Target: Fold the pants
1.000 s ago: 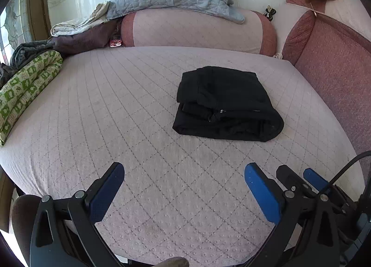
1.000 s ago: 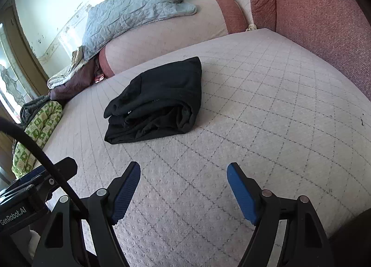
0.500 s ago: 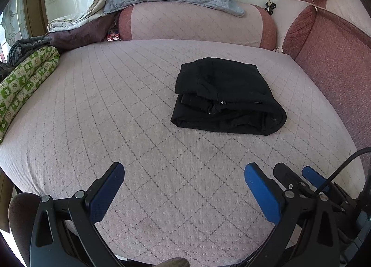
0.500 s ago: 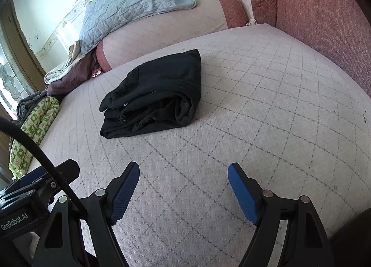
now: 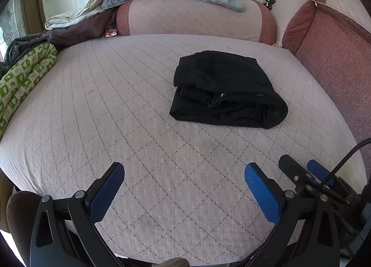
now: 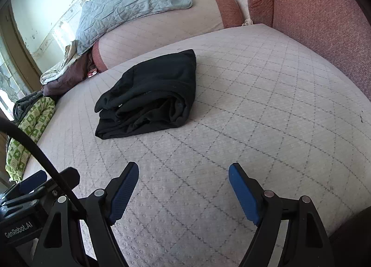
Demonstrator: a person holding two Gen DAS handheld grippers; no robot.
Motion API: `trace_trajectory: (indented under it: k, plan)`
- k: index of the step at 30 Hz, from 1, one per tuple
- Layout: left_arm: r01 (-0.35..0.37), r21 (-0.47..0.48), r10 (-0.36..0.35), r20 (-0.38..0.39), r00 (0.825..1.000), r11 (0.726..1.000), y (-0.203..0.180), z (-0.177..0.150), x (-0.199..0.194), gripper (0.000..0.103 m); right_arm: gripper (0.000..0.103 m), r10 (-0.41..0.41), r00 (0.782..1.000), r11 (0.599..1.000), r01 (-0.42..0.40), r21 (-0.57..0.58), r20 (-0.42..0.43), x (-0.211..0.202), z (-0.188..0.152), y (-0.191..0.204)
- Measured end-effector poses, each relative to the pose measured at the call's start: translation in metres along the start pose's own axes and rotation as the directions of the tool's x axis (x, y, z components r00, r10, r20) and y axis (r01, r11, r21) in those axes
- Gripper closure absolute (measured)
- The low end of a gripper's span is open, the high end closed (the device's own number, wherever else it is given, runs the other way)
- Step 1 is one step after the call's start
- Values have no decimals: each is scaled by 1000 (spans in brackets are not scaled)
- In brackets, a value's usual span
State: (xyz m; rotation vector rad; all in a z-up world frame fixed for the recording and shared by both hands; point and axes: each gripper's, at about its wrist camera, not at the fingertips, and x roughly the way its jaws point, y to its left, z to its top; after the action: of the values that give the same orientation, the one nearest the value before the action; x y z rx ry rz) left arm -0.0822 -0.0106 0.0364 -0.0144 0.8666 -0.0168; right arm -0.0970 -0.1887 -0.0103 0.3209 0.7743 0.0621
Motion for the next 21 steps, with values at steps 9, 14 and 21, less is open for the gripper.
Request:
trace_trajectory:
  k: [9,14,21]
  plan:
    - [11,1,-11,-21,1000,1000,2,-3,5,0,18,-27,1000,999,27,18,2,-1,1,-5]
    - [18,-2,-18,-28,999,1000,2,-4,7,0,18,-29,1000,1000,29,5,4,-1,1,-3]
    - [20,-5,-20,-36,999,1000,2,-5,9,0,18,-28,1000,1000,28,0,-1,1,1,-1]
